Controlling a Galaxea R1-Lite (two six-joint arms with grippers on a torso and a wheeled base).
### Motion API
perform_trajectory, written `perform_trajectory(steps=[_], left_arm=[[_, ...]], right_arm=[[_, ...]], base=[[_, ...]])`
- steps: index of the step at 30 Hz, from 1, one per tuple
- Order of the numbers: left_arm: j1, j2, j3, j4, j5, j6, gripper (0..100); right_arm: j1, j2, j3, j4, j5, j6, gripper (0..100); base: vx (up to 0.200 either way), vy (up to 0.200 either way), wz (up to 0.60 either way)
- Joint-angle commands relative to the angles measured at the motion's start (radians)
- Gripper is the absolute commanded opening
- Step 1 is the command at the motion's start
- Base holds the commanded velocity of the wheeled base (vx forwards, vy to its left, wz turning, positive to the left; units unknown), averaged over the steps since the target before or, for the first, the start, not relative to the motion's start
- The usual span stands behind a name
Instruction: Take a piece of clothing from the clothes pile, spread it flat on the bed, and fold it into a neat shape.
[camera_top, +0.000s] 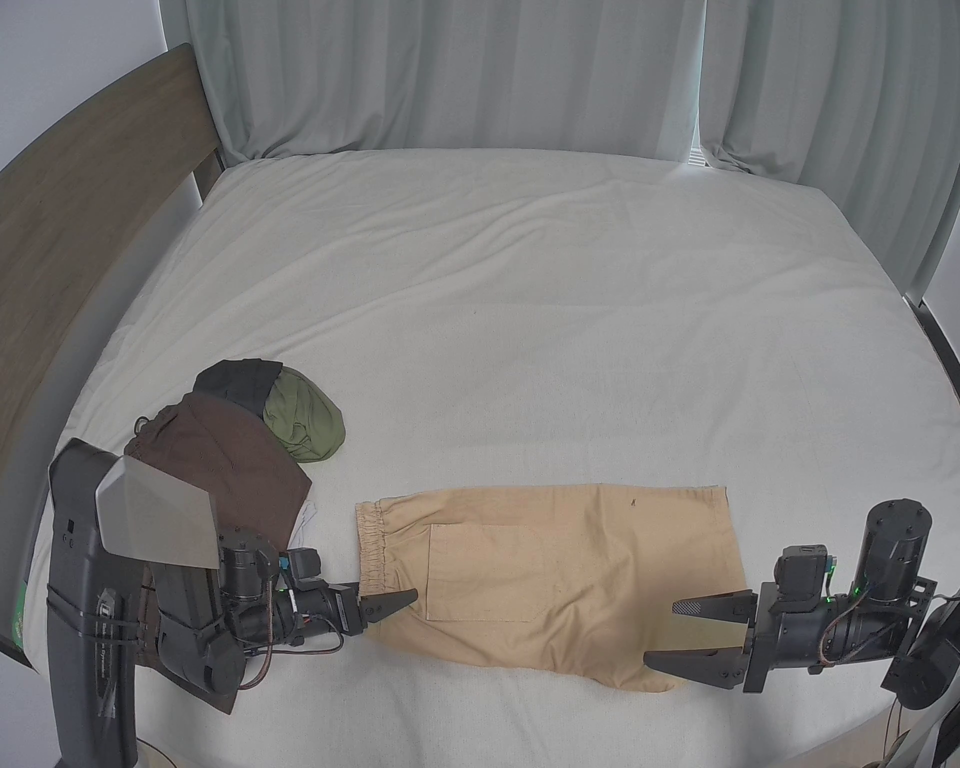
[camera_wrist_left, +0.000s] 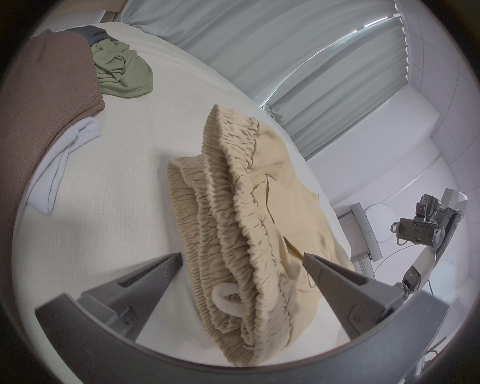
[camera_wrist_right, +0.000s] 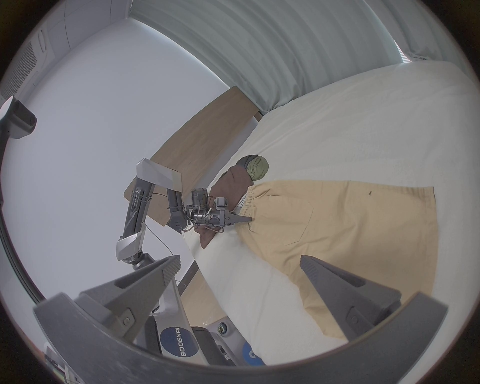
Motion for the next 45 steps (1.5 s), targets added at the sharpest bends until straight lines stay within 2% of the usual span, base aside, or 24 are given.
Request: perform_trajectory(steps=[1, 7, 14, 15, 29, 35, 45], left_arm=[[-0.014, 0.007, -0.044, -0.001, 0.03, -0.037, 100], [-0.039, 0.008, -0.071, -0.001, 0.065, -0.073, 100], [-0.039, 0.013, -0.079, -0.003, 0.067, -0.08, 100], [-0.039, 0.013, -0.085, -0.003, 0.068, -0.08, 0], [-0.028, 0.025, -0.079, -0.004, 0.068, -0.067, 0], [-0.019, 0.022, -0.079, -0.004, 0.067, -0.035, 0], [0.033, -0.038, -0.057, -0.004, 0.045, -0.021, 0]], right_arm=[[0.0, 0.004, 0.0, 0.0, 0.0, 0.0, 100], [0.0, 0.004, -0.001, 0.0, 0.0, 0.0, 100], [0.0, 0.01, -0.001, 0.0, 0.0, 0.0, 100], [0.0, 0.014, -0.001, -0.002, 0.0, 0.0, 100], [-0.005, 0.021, 0.0, -0.002, 0.0, 0.0, 100], [-0.006, 0.023, 0.002, -0.002, 0.0, 0.0, 100], [-0.008, 0.029, 0.009, -0.002, 0.0, 0.0, 100]], base=[[0.0, 0.0, 0.0], [0.0, 0.0, 0.0], [0.0, 0.0, 0.0], [0.0, 0.0, 0.0], [0.0, 0.0, 0.0], [0.0, 0.0, 0.0], [0.0, 0.0, 0.0]])
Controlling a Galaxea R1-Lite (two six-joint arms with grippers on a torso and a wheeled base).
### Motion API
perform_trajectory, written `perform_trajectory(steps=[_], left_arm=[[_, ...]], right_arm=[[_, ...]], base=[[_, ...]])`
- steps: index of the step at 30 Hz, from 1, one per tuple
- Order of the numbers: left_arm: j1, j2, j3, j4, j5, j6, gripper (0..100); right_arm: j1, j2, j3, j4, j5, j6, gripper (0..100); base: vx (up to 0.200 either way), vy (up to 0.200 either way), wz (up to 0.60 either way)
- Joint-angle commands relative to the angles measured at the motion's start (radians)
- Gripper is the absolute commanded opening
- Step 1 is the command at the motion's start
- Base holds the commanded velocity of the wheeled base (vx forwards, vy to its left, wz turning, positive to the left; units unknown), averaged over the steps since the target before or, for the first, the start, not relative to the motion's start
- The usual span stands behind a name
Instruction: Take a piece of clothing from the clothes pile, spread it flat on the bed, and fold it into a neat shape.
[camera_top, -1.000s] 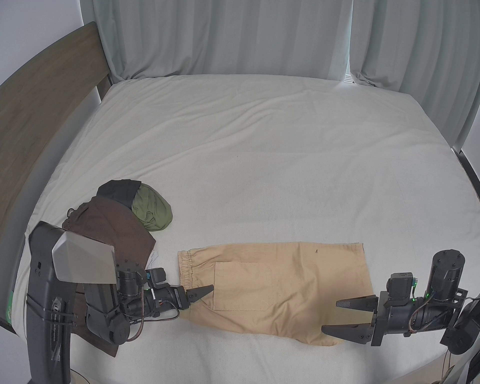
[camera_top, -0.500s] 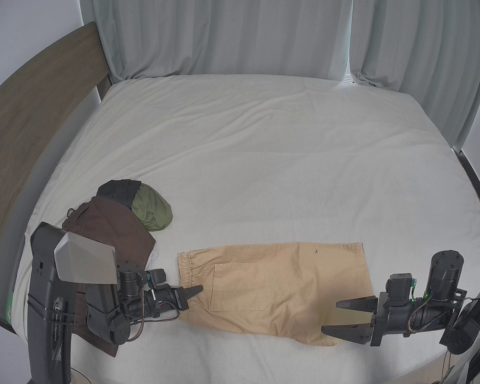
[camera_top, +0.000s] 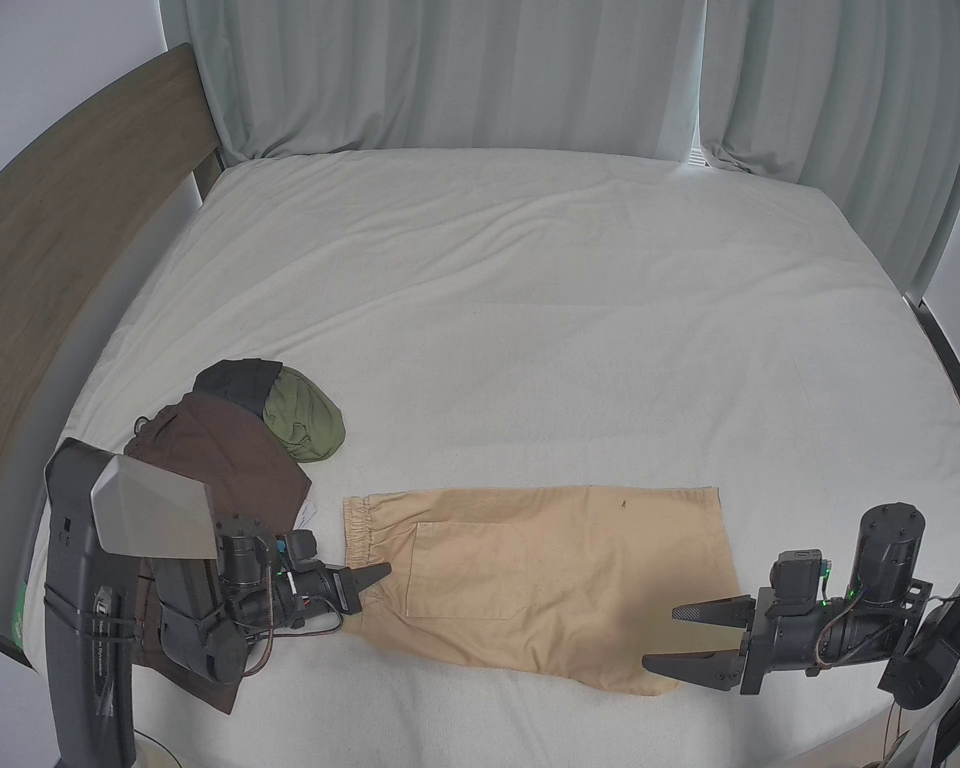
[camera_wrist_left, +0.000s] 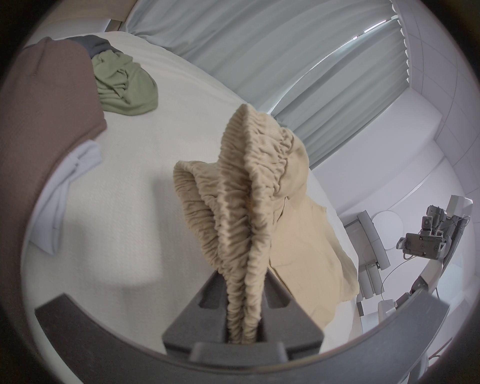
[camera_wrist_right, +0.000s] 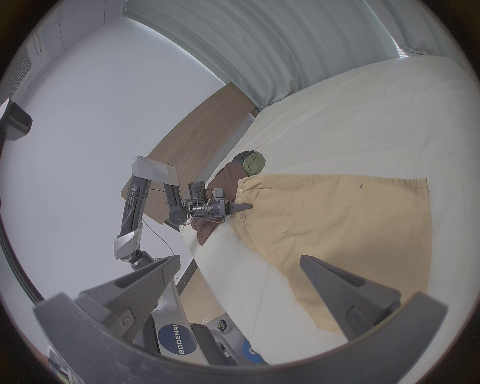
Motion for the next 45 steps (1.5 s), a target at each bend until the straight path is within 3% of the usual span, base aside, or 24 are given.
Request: perform_trajectory(steps=[1, 11, 16, 27, 37, 45], left_arm=[[0.015, -0.037, 0.016, -0.006, -0.011, -0.001, 0], [0.037, -0.108, 0.076, -0.004, -0.08, -0.006, 0], [0.078, -0.129, 0.095, -0.002, -0.179, -0.015, 0], [0.099, -0.177, 0.136, -0.002, -0.189, -0.026, 0], [0.133, -0.229, 0.164, -0.002, -0.191, -0.049, 0], [0.188, -0.261, 0.19, -0.002, -0.225, -0.049, 0]], right_arm=[[0.0, 0.003, 0.002, 0.0, 0.0, 0.0, 100], [0.003, 0.003, 0.01, 0.0, 0.0, 0.0, 100], [0.006, 0.014, 0.01, 0.0, -0.001, -0.001, 100], [0.008, 0.04, 0.016, -0.009, -0.003, -0.035, 100], [0.006, 0.116, 0.053, -0.163, -0.006, -0.036, 100], [0.006, 0.149, 0.053, -0.18, -0.006, -0.038, 100]], base=[[0.0, 0.0, 0.0], [0.0, 0.0, 0.0], [0.0, 0.0, 0.0], [0.0, 0.0, 0.0], [0.0, 0.0, 0.0], [0.0, 0.0, 0.0]])
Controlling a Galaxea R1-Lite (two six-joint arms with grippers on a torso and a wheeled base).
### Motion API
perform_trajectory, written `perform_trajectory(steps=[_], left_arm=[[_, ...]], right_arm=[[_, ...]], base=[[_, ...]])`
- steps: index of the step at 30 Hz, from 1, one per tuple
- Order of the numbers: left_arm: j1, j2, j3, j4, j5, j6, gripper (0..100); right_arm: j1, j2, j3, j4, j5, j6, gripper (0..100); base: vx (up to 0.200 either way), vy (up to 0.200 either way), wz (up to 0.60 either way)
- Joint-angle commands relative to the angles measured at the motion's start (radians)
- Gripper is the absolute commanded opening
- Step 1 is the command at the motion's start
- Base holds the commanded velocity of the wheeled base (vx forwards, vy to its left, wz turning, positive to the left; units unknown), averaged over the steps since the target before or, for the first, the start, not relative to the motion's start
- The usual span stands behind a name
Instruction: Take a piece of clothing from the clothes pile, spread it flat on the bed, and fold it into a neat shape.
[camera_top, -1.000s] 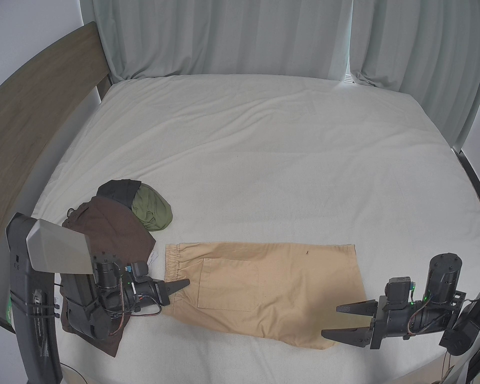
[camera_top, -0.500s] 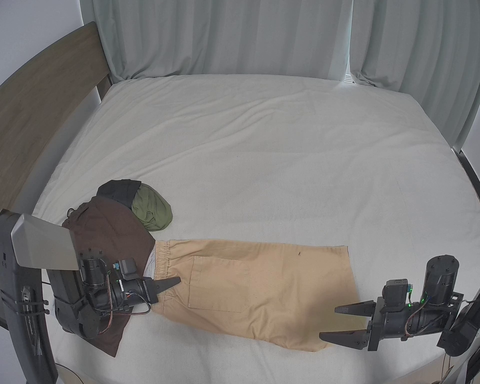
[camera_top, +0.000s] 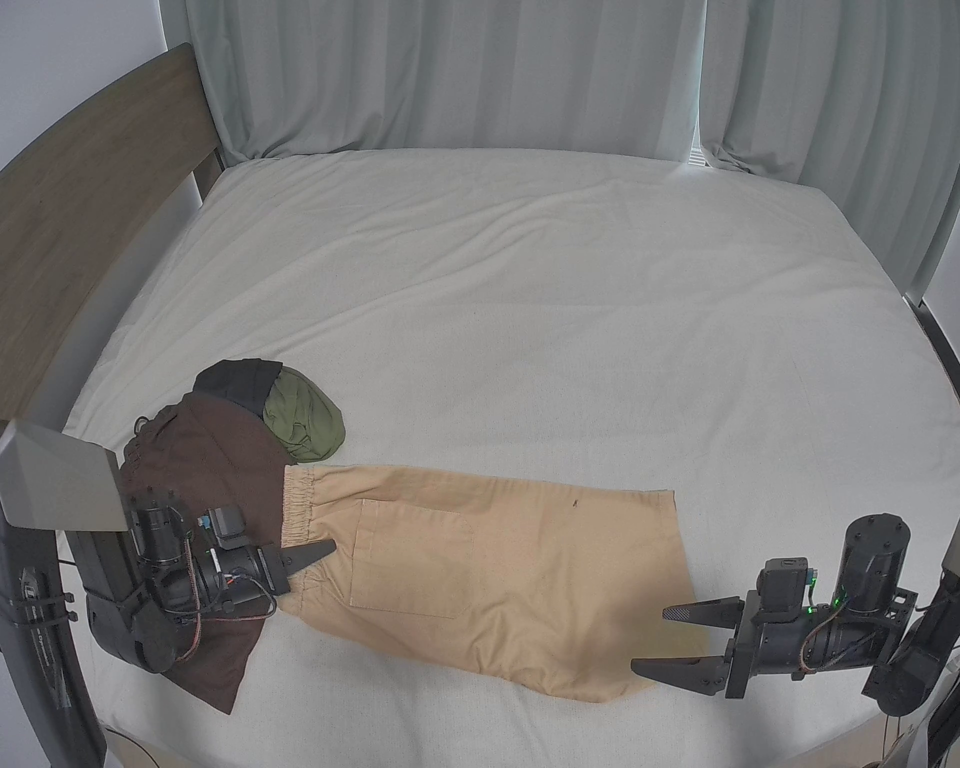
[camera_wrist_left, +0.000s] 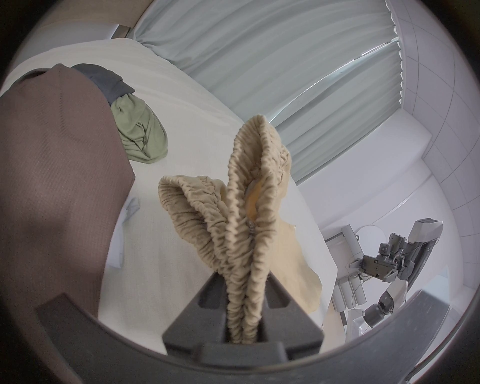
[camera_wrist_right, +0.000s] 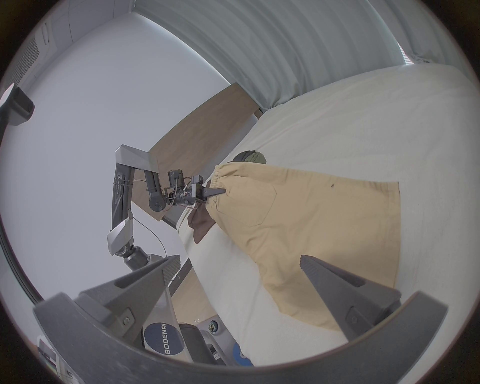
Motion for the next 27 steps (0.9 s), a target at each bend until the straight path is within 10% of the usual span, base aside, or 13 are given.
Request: perform_trajectory(steps=[1, 27], left_arm=[[0.03, -0.03, 0.016, -0.001, -0.021, 0.0, 0], [0.049, -0.096, 0.062, -0.001, -0.067, -0.031, 0]], right_arm=[[0.001, 0.023, 0.017, -0.002, 0.0, 0.0, 100], [0.004, 0.023, 0.015, -0.117, 0.005, 0.005, 100]], base=[[0.0, 0.0, 0.0], [0.0, 0.0, 0.0]])
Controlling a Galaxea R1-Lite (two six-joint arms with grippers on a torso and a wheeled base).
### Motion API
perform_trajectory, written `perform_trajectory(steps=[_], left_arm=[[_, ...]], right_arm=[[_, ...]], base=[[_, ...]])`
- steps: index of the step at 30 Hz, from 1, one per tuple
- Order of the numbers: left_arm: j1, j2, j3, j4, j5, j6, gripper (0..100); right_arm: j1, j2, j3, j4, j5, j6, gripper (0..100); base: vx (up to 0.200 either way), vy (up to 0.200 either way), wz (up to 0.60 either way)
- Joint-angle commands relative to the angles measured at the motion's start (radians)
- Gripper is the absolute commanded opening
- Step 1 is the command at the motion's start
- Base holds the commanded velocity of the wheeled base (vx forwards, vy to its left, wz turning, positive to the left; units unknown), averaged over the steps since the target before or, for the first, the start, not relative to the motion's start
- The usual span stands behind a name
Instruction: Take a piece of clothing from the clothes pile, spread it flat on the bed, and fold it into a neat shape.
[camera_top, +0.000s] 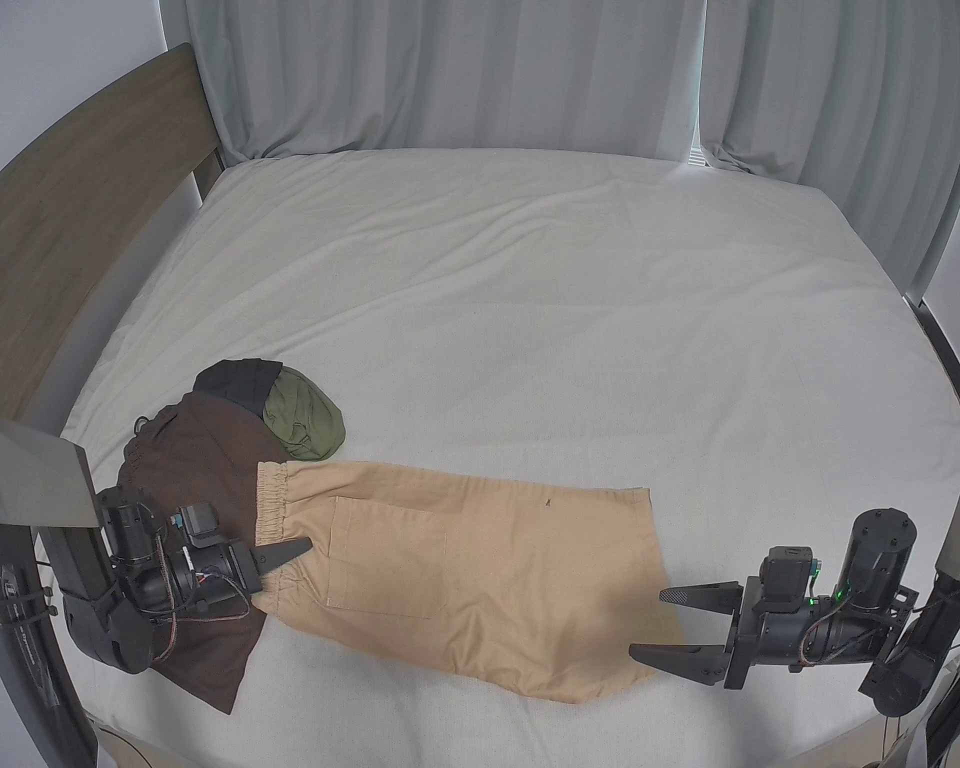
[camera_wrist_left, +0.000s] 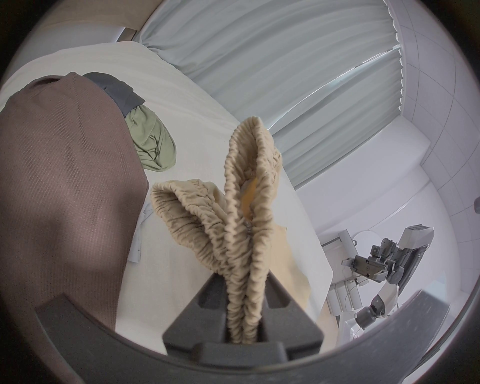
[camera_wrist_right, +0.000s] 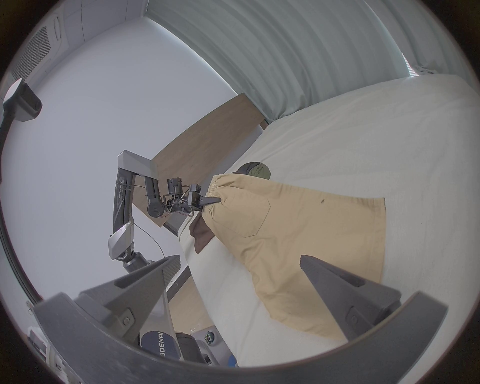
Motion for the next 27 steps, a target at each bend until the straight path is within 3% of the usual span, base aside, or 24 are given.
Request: perform_trajectory(steps=[1, 6, 27], left_arm=[[-0.025, -0.042, 0.001, -0.001, 0.001, -0.027, 0], [-0.052, -0.093, -0.001, -0.001, 0.004, -0.078, 0], [-0.187, -0.097, -0.042, 0.001, 0.072, -0.081, 0]], right_arm=[[0.001, -0.003, 0.015, -0.004, 0.003, 0.0, 100], [-0.006, -0.004, 0.013, -0.006, 0.001, -0.003, 100], [0.003, -0.058, -0.016, -0.006, 0.012, 0.003, 100]], base=[[0.0, 0.0, 0.0], [0.0, 0.0, 0.0], [0.0, 0.0, 0.0]])
